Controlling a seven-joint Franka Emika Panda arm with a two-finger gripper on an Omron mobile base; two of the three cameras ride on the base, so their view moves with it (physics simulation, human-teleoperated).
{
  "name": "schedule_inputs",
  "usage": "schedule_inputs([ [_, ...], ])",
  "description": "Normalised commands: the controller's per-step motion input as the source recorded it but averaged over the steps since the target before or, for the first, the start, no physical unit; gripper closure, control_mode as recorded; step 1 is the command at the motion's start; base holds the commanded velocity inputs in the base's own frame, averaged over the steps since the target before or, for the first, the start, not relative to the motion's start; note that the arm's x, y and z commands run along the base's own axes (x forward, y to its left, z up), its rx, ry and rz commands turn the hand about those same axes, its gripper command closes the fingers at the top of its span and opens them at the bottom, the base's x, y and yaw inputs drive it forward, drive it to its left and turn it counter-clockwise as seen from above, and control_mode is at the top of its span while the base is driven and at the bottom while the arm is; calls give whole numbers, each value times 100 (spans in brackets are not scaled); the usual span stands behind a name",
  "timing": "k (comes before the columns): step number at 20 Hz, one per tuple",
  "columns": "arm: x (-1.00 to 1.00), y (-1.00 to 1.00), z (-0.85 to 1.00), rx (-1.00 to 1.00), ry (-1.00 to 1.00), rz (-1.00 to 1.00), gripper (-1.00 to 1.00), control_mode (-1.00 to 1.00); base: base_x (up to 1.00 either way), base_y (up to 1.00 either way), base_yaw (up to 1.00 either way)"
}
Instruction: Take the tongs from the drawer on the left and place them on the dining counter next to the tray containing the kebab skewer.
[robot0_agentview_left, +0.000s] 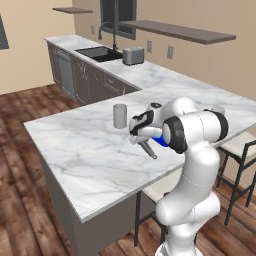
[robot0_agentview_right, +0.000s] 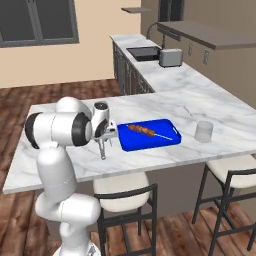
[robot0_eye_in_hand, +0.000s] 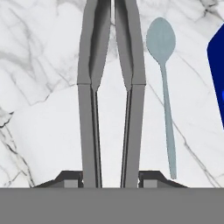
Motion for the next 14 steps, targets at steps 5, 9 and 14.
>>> schedule_inputs([
  [5,9,0,-18,-1,0,4,100,-100,0,0,0],
  [9,20,0,-8,0,-2,1,100,-100,0,0,0],
  [14,3,0,2,0,-1,0,-100,-100,0,0,0],
])
